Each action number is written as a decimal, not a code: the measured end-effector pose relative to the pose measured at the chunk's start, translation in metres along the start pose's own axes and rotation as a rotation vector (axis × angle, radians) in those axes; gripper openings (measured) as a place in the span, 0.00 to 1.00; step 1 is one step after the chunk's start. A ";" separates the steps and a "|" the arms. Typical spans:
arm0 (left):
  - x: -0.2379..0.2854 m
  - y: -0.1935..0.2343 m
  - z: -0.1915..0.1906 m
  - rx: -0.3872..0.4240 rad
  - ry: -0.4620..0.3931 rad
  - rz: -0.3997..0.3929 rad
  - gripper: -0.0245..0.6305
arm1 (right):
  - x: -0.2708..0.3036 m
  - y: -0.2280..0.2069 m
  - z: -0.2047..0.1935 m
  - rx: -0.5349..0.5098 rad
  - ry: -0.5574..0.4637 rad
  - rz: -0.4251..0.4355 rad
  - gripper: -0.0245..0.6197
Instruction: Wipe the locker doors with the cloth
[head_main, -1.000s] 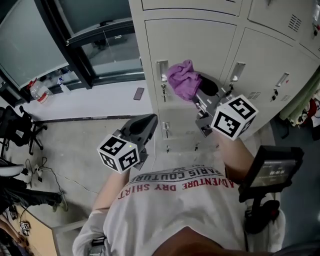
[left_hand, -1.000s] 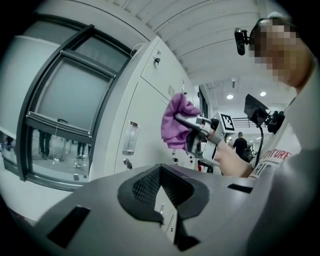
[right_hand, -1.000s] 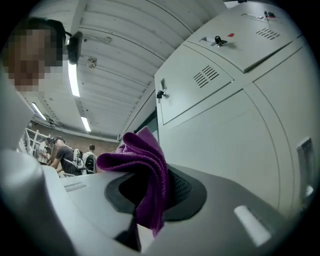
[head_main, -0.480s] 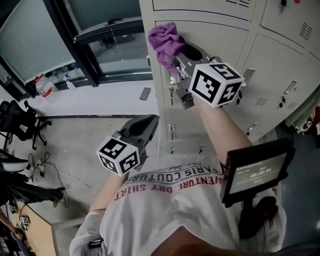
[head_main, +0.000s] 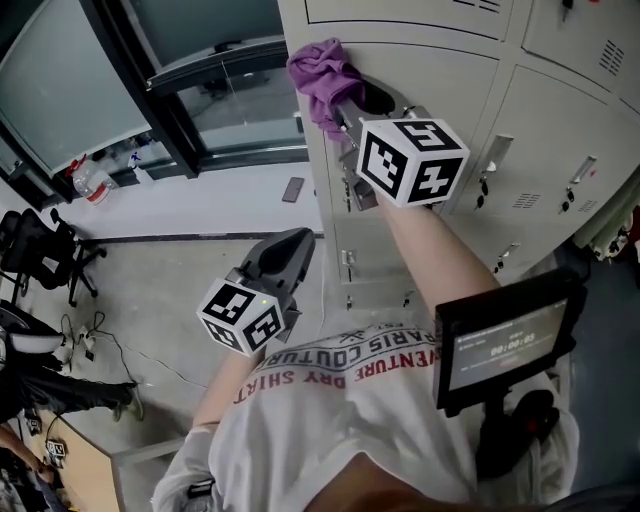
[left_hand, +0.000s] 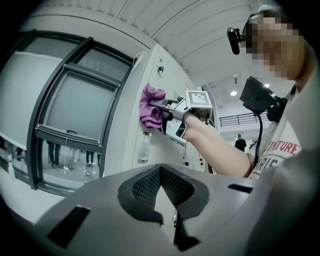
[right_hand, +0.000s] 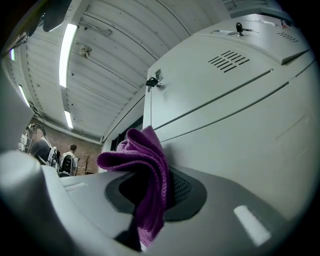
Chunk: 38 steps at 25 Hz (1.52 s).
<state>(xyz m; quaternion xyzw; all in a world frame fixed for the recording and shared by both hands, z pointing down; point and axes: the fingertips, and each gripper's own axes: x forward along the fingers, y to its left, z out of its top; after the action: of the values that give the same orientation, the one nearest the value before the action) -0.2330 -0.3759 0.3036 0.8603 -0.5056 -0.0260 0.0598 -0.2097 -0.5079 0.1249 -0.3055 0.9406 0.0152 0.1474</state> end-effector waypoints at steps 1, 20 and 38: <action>-0.001 0.000 0.000 -0.003 -0.004 0.001 0.04 | 0.000 0.000 0.000 -0.002 0.002 -0.004 0.14; 0.017 -0.027 -0.006 -0.018 0.003 -0.076 0.04 | -0.067 -0.081 0.023 -0.038 -0.021 -0.225 0.14; 0.028 -0.045 -0.021 -0.039 0.040 -0.134 0.04 | -0.159 -0.186 0.055 -0.048 -0.094 -0.524 0.14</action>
<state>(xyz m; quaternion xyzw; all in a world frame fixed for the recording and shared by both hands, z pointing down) -0.1785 -0.3769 0.3189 0.8912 -0.4449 -0.0227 0.0849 0.0356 -0.5620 0.1299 -0.5408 0.8209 0.0128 0.1827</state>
